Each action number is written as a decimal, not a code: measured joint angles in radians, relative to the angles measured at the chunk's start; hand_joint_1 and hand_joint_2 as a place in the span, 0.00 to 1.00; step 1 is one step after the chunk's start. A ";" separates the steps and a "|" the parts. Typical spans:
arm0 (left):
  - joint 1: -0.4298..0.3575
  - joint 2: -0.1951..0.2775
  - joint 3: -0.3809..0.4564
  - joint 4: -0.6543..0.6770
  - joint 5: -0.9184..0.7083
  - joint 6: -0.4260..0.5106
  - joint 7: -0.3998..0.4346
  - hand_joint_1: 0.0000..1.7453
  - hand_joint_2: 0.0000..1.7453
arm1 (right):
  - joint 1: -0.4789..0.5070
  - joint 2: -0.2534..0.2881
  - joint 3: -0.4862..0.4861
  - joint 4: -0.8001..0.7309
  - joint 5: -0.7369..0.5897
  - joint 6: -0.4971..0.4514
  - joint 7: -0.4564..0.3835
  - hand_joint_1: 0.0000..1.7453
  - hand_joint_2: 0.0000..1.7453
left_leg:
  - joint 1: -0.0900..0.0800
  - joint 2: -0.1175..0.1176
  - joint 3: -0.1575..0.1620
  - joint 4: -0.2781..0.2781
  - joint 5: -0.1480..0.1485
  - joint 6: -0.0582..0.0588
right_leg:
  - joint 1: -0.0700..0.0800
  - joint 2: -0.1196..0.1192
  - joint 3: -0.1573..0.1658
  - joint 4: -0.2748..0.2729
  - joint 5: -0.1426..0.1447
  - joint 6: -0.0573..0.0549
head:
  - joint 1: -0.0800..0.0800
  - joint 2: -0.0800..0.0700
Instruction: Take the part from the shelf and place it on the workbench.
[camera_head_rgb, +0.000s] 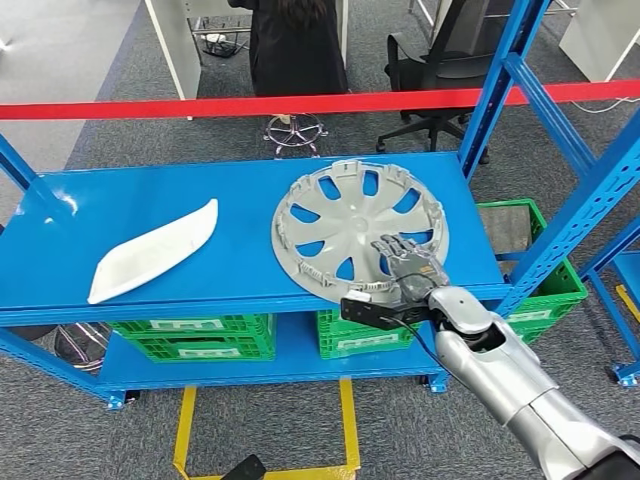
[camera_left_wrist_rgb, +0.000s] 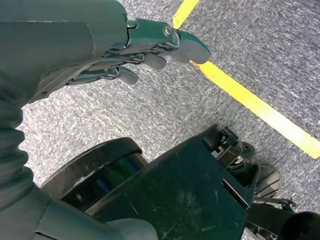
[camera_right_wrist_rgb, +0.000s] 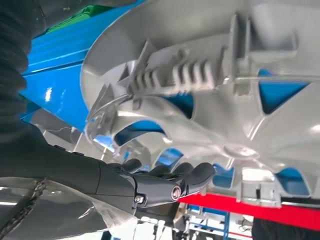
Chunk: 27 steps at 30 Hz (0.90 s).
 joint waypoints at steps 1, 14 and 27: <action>0.000 0.000 0.000 0.000 0.000 0.000 0.000 0.00 1.00 | -0.002 0.005 0.006 0.010 -0.010 0.004 -0.010 0.00 1.00 | 0.000 0.000 0.000 0.000 0.000 0.000 | 0.000 0.000 0.000 0.000 0.000 0.000 | 0.000 0.000; 0.004 -0.001 -0.005 0.000 0.002 0.008 -0.004 0.00 1.00 | -0.026 0.028 0.063 0.095 -0.141 0.006 -0.039 0.03 1.00 | 0.000 0.000 0.000 0.001 0.000 0.000 | 0.000 0.000 0.000 0.000 0.000 0.000 | 0.000 0.000; 0.013 -0.001 -0.006 0.000 -0.003 0.016 -0.015 0.00 1.00 | -0.022 0.018 0.035 0.139 -0.139 -0.051 -0.056 1.00 1.00 | 0.000 0.000 0.000 0.002 0.000 0.000 | 0.000 0.000 0.000 0.000 0.001 0.001 | 0.000 0.000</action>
